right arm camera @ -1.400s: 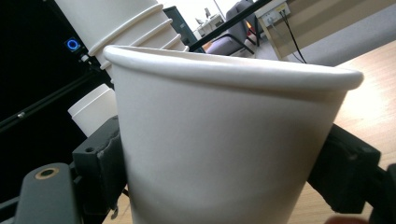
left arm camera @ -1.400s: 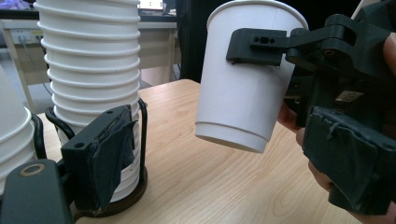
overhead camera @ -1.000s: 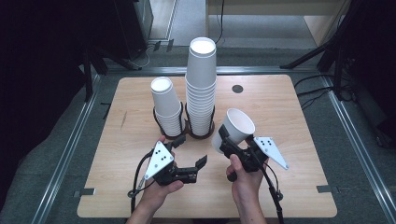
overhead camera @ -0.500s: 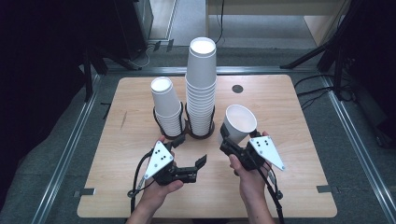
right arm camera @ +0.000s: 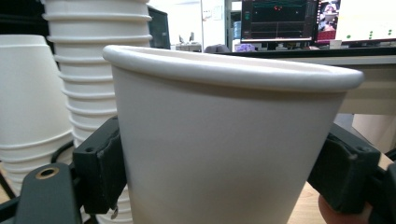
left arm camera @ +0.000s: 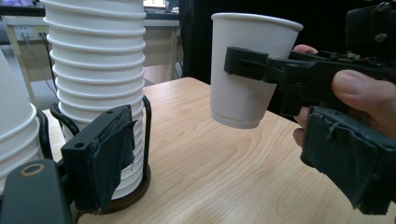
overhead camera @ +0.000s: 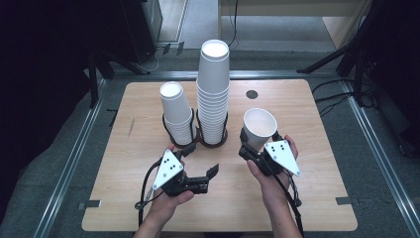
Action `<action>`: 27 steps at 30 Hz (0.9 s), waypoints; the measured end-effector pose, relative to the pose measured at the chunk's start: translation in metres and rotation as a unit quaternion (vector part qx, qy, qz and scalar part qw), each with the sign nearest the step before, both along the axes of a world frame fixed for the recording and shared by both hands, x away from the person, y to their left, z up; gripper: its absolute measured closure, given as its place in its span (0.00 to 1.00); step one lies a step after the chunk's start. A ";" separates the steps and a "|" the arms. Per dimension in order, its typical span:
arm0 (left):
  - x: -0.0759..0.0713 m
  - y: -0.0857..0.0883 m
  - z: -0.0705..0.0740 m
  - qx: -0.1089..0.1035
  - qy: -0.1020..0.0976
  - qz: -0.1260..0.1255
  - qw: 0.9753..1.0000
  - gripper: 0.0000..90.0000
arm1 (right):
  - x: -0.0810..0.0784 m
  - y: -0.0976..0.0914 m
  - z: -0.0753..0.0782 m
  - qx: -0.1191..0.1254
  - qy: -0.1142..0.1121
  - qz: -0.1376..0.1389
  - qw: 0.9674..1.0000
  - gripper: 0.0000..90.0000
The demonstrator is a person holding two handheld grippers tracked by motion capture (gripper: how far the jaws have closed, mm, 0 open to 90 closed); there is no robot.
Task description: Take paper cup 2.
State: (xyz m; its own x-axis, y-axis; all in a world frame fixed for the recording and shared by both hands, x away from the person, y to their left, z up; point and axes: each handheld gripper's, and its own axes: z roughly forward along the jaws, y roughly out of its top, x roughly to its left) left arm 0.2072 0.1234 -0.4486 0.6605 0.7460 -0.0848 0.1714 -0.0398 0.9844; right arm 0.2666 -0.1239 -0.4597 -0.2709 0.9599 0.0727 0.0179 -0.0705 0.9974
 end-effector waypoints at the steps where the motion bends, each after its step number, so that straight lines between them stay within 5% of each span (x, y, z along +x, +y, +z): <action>1: 0.000 0.000 0.000 0.000 0.000 0.000 1.000 0.11 | 0.001 -0.001 -0.001 0.000 0.001 0.000 1.000 0.19; 15: 0.003 0.002 -0.002 -0.003 0.009 0.010 1.000 0.11 | 0.040 -0.015 -0.009 -0.052 -0.014 -0.015 0.998 0.18; 27: 0.003 0.002 -0.002 -0.002 0.010 0.008 1.000 0.11 | 0.071 -0.029 -0.018 -0.052 -0.012 -0.017 0.998 0.18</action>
